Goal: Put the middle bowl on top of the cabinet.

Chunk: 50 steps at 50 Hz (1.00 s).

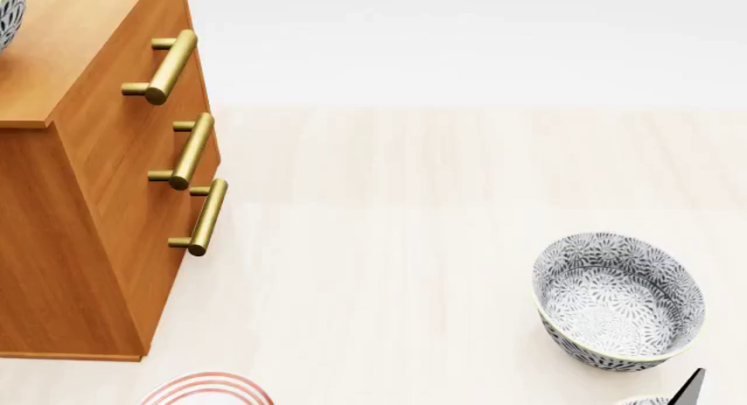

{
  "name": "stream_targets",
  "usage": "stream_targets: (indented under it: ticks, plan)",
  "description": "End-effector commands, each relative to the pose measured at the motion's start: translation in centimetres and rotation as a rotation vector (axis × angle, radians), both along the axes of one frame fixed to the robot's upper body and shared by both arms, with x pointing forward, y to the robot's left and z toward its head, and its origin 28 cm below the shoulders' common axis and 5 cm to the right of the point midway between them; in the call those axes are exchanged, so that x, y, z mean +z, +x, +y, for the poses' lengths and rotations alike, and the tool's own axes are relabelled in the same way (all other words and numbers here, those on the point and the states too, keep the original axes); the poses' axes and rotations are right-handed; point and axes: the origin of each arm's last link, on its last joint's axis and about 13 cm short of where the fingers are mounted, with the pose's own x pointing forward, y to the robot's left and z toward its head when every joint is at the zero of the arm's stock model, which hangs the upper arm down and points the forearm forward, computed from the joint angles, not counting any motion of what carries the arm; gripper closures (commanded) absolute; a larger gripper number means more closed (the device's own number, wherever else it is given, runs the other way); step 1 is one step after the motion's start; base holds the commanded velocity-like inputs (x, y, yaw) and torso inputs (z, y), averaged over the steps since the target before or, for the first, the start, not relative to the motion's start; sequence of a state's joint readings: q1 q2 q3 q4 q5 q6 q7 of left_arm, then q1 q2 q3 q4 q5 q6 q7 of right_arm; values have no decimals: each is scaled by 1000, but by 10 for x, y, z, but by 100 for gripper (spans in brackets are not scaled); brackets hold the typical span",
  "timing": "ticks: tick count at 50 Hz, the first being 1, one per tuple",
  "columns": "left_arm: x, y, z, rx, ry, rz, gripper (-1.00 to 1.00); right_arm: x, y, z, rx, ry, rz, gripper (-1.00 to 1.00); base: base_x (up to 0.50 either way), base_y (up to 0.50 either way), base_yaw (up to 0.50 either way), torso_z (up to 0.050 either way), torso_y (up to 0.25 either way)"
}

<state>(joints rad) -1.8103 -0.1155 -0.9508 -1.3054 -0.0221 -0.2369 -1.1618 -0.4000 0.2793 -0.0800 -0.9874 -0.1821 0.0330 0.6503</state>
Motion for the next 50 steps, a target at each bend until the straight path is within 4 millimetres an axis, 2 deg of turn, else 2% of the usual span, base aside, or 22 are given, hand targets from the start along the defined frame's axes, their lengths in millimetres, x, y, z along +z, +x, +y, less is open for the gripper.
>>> stream_targets:
  ticks: [1, 3, 4, 6, 13, 18, 29, 43, 47, 50]
  plan:
    - [-14, 3, 5, 18, 8, 34, 100, 0, 0, 0, -1, -2, -1, -100, 0, 0, 0, 0, 0]
    - [-14, 3, 5, 14, 9, 24, 100, 0, 0, 0, 0, -3, 0, -100, 0, 0, 0, 0, 0]
    - [-15, 3, 4, 10, 14, 25, -100, 0, 0, 0, 1, -3, 0, -100, 0, 0, 0, 0, 0]
    - [-17, 4, 5, 12, 20, 28, -100, 0, -1, 0, 1, -3, -1, -100, 0, 0, 0, 0, 0]
    - [-4, 1, 2, 14, 67, -6, -100, 0, -1, 0, 3, -4, -1, -100, 0, 0, 0, 0, 0]
    - [16, -4, -2, 20, 182, -65, -100, 1, -2, 0, 3, -6, -4, -100, 0, 0, 0, 0, 0]
    - [42, -11, -7, 44, 345, -158, -100, 0, -2, -1, 2, -5, -7, -100, 0, 0, 0, 0, 0]
    - [57, -18, -13, 92, 610, -258, -100, 0, 1, 0, 7, -8, -8, -100, 0, 0, 0, 0, 0]
    - [61, -22, -18, 53, 645, -293, -100, 0, 0, 0, 6, -10, -11, -100, 0, 0, 0, 0, 0]
    - [66, -24, -22, 10, 756, -360, -100, 1, -1, 0, 6, -10, -13, -100, 0, 0, 0, 0, 0]
